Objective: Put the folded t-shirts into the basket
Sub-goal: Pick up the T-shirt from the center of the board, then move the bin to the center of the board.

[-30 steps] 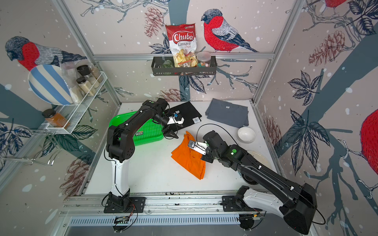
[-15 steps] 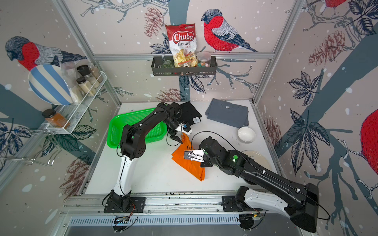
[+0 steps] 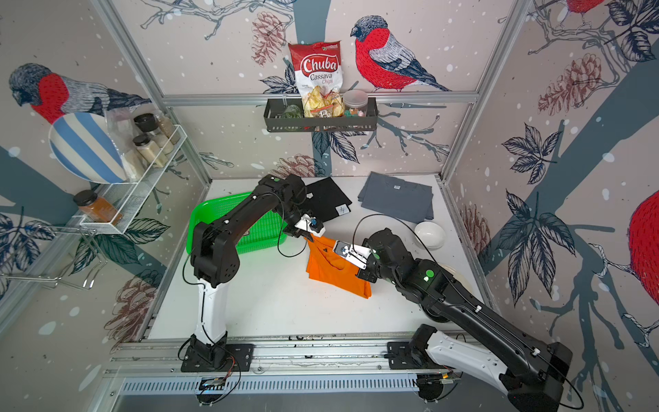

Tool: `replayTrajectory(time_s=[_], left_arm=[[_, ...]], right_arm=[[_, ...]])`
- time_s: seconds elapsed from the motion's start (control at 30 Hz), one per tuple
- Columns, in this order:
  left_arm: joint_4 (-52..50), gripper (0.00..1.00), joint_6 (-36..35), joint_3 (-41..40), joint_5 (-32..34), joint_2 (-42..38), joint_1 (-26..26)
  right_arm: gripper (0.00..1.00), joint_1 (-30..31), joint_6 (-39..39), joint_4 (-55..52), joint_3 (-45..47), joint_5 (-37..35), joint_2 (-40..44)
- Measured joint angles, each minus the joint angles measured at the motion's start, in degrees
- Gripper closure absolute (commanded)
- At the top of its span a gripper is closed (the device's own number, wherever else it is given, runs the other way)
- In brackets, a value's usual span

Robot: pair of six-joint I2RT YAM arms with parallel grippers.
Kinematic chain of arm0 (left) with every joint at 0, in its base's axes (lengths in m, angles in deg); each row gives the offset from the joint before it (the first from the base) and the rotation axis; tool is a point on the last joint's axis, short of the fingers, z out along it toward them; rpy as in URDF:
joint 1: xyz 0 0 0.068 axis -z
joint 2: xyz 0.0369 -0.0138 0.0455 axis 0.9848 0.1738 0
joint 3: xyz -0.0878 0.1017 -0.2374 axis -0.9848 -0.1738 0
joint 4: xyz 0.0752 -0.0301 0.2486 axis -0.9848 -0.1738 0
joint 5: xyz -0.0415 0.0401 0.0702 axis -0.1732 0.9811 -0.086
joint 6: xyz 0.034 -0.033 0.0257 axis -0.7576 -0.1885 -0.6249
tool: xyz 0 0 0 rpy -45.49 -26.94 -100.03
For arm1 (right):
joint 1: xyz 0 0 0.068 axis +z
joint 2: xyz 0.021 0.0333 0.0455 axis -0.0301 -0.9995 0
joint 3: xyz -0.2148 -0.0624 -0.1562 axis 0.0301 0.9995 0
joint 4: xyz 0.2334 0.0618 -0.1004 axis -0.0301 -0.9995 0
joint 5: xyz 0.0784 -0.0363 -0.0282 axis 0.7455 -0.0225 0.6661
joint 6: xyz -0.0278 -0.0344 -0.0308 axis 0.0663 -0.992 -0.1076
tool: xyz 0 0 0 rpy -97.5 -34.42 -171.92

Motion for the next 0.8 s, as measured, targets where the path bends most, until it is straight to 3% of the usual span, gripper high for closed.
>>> replayTrajectory(time_s=[0.23, 0.43, 0.6, 0.7, 0.8], left_arm=[[-13.0, 1.00, 3.0, 0.5, 1.5, -14.8, -4.9], [-15.7, 1.00, 11.3, 0.3, 13.8, -24.2, -15.0], [-15.7, 1.00, 16.3, 1.1, 20.0, -24.6, -26.2], [-15.7, 1.00, 18.4, -2.7, 21.8, -22.4, -31.9], [-15.0, 1.00, 20.9, -9.3, 22.9, -19.5, -34.3]], right_arm=[[1.00, -0.3, 3.8, 4.9, -8.7, 5.1, -10.6], [1.00, -0.7, 5.7, 10.7, -25.0, 12.1, -28.3], [1.00, 0.3, 6.0, 12.1, -43.1, 15.8, -45.2], [1.00, 0.6, 7.5, 12.3, -54.4, 16.4, -57.3], [1.00, 0.5, 9.7, 11.0, -63.3, 16.4, -67.8]])
